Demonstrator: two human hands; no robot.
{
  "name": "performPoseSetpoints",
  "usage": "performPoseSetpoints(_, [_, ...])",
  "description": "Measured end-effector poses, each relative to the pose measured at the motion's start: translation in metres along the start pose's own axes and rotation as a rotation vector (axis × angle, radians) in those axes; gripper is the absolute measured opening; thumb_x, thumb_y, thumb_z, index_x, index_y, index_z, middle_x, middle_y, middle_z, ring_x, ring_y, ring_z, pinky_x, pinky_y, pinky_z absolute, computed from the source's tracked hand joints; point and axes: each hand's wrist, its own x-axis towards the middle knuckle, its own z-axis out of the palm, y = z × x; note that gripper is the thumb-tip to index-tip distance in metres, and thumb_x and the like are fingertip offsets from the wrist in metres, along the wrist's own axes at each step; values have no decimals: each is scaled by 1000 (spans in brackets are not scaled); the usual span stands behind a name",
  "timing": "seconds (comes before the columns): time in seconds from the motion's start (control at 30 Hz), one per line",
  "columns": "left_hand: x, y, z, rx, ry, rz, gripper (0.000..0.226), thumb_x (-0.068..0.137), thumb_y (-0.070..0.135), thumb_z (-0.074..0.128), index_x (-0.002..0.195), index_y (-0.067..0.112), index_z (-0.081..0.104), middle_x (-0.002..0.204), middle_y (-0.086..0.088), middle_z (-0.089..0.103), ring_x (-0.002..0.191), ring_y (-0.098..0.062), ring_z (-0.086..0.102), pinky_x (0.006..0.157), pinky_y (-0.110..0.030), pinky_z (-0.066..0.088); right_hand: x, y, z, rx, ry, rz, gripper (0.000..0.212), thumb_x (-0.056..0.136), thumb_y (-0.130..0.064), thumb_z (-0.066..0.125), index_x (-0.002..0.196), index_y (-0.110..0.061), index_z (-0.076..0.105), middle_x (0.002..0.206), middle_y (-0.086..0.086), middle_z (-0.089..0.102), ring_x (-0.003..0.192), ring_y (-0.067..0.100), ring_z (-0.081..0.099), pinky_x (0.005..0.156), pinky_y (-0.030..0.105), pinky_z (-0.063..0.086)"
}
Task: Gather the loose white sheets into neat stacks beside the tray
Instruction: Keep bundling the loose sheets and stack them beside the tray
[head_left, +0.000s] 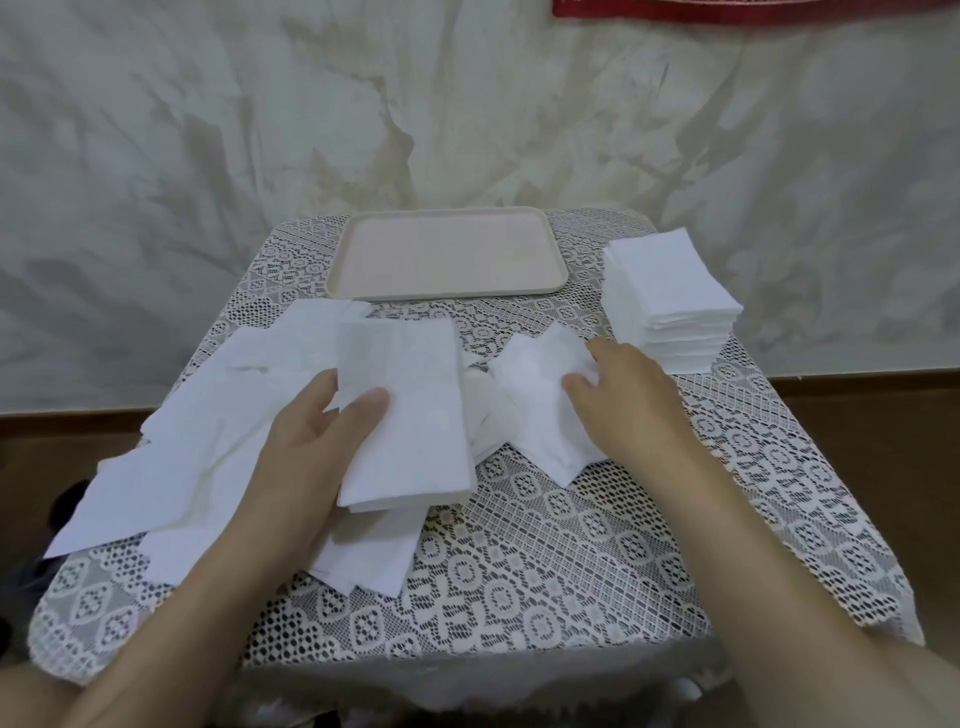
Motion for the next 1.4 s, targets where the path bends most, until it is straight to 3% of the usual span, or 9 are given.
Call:
performPoseSetpoints(0.23, [0, 1, 1, -16, -20, 11, 26, 87, 47, 66, 110, 39, 75, 103, -10, 80, 91, -35, 77, 84, -55, 58, -1, 0, -3, 48, -41, 30, 22, 101, -23, 54, 116, -8, 58, 108, 9, 63, 90, 28, 48, 72, 37, 37])
performPoseSetpoints(0.43, [-1, 2, 2, -31, -12, 5, 25, 88, 45, 70, 111, 38, 75, 103, -12, 79, 93, -38, 76, 84, -57, 57, -8, 2, -6, 77, -82, -17, 16, 100, -28, 56, 106, -13, 59, 103, 6, 63, 93, 28, 57, 73, 36, 44])
performPoseSetpoints(0.63, [-2, 2, 3, -16, -6, 2, 26, 89, 47, 75, 114, 37, 74, 103, -10, 80, 91, -34, 77, 82, -55, 58, -12, 1, -10, 161, -90, -1, 20, 100, -25, 55, 117, -16, 62, 109, 2, 66, 98, 27, 60, 86, 40, 51])
performPoseSetpoints(0.83, [-1, 1, 2, 3, -8, 4, 24, 88, 48, 75, 111, 39, 75, 101, -9, 80, 86, -29, 78, 81, -54, 58, -12, 2, -7, 172, -67, 15, 24, 100, -26, 56, 122, -16, 59, 110, 6, 66, 98, 31, 60, 85, 41, 51])
performPoseSetpoints(0.97, [-3, 4, 3, -4, -17, 5, 27, 84, 49, 66, 108, 39, 75, 100, -8, 80, 86, -28, 77, 80, -52, 58, -12, 6, -6, 228, -6, 7, 18, 100, -25, 59, 115, -14, 60, 103, 6, 67, 94, 31, 61, 80, 41, 51])
performPoseSetpoints(1.1, [-6, 7, 4, -31, -23, -33, 29, 83, 48, 68, 107, 33, 73, 94, -7, 78, 81, -25, 74, 69, -44, 56, -15, 10, -14, 429, 30, 62, 35, 96, -23, 67, 129, -22, 57, 111, -5, 67, 101, 22, 62, 86, 40, 51])
performPoseSetpoints(1.2, [-8, 6, 5, -43, -5, -28, 17, 97, 39, 68, 111, 29, 71, 97, -5, 78, 83, -23, 75, 75, -46, 55, -20, 13, -14, 487, -20, 97, 8, 95, -22, 67, 103, -20, 66, 97, -7, 72, 96, 25, 67, 79, 41, 53])
performPoseSetpoints(1.3, [-10, 5, 5, -42, 7, -35, 21, 102, 36, 66, 121, 29, 68, 106, -5, 79, 93, -28, 76, 83, -52, 57, -26, 6, -17, 682, -14, 124, 13, 94, -21, 68, 94, -8, 74, 93, 9, 76, 95, 37, 71, 84, 57, 57])
performPoseSetpoints(1.4, [-10, 5, 5, -35, 6, -35, 22, 104, 34, 60, 124, 28, 66, 105, -5, 79, 96, -31, 77, 85, -54, 58, -29, -6, -28, 1037, -33, 177, 9, 94, -12, 71, 89, -11, 78, 97, 14, 79, 93, 34, 75, 86, 58, 58])
